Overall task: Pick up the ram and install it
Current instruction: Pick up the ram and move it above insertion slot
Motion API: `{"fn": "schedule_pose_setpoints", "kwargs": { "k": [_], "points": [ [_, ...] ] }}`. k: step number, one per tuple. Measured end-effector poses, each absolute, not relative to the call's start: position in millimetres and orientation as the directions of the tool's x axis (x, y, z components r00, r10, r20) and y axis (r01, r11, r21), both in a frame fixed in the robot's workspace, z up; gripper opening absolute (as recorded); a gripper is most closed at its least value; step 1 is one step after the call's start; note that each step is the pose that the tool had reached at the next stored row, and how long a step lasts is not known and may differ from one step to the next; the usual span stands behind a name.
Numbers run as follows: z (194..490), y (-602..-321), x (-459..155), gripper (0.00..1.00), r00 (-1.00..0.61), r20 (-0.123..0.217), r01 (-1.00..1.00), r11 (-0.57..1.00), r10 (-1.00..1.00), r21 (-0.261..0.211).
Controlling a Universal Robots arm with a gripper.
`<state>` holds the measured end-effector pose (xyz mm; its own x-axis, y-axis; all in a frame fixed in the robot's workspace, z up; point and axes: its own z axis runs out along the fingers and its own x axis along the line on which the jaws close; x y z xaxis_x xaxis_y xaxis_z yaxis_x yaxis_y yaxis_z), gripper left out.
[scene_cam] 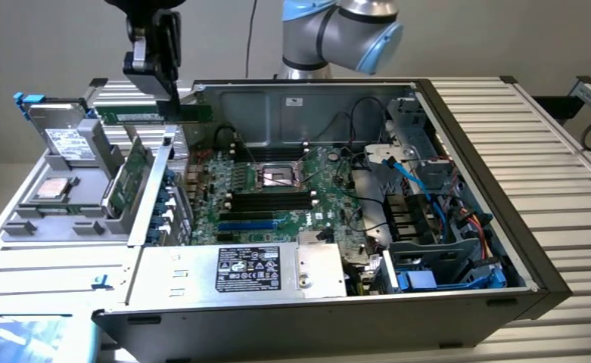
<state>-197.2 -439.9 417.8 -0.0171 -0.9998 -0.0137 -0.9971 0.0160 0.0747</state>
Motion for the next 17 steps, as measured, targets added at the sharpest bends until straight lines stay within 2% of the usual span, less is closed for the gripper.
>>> {"fn": "schedule_pose_setpoints", "kwargs": {
  "k": [17],
  "points": [
    [417, -428, -123, 0.14, -0.017, -0.014, -0.997, 0.016, -1.0, 0.075]
  ]
}}
